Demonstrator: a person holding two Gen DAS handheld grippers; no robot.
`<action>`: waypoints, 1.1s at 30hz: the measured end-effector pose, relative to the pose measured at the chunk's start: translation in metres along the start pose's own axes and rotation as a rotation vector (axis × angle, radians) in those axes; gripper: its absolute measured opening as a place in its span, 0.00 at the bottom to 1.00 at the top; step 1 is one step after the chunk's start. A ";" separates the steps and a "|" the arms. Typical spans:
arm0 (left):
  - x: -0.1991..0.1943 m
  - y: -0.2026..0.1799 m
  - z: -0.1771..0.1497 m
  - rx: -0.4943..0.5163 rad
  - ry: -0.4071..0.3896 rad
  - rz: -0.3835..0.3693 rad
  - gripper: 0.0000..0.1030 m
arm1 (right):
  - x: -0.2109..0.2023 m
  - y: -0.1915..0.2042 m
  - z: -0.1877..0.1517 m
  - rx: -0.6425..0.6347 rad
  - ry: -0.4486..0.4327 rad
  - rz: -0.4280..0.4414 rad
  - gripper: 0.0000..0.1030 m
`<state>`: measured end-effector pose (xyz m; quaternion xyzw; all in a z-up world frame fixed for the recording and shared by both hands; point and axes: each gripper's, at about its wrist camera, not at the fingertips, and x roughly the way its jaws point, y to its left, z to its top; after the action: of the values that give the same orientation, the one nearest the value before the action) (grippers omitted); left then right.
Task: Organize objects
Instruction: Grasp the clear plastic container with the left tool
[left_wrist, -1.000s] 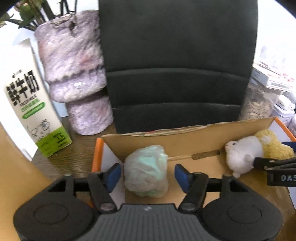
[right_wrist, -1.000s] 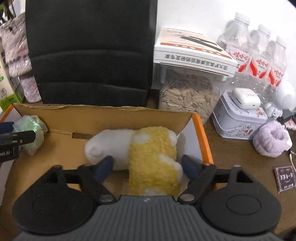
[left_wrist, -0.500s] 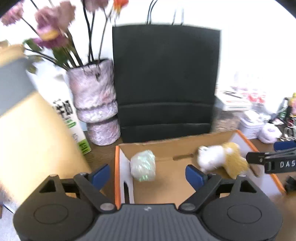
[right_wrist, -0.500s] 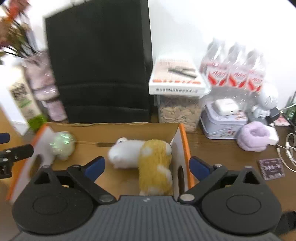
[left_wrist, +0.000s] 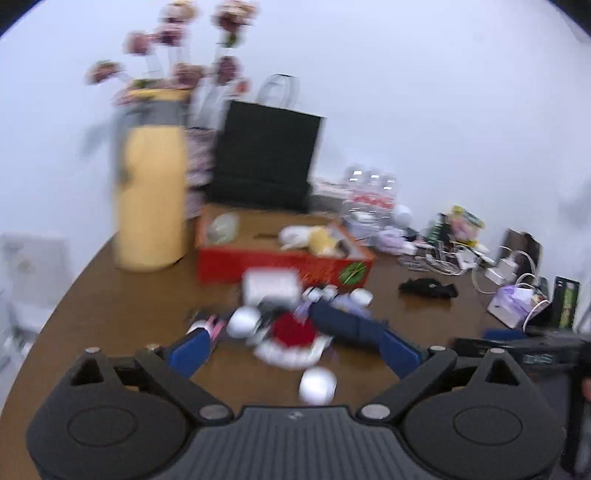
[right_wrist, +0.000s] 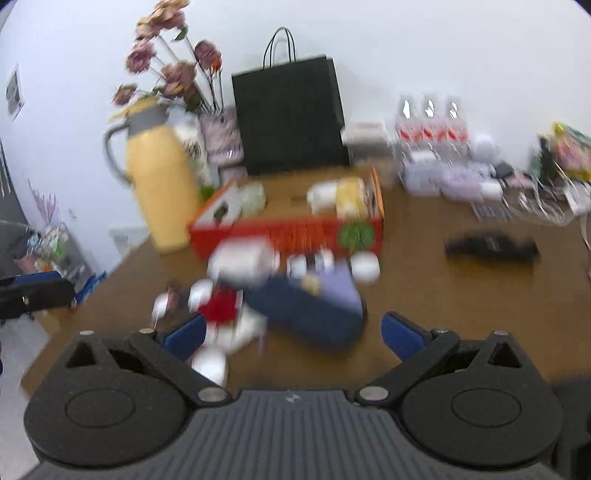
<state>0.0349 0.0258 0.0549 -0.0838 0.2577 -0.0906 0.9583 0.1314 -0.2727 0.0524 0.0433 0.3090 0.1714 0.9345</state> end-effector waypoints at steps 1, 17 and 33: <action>-0.011 0.000 -0.013 -0.024 -0.003 0.027 0.99 | -0.016 0.001 -0.017 0.022 0.002 -0.018 1.00; -0.006 -0.001 -0.045 0.012 0.031 0.146 0.99 | -0.035 0.036 -0.093 -0.096 0.075 -0.096 1.00; 0.189 -0.013 0.042 0.122 0.014 0.094 0.99 | 0.089 0.004 -0.020 -0.156 0.014 -0.061 0.98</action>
<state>0.2155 -0.0231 0.0025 -0.0126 0.2621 -0.0614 0.9630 0.1855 -0.2385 -0.0129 -0.0402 0.3023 0.1669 0.9376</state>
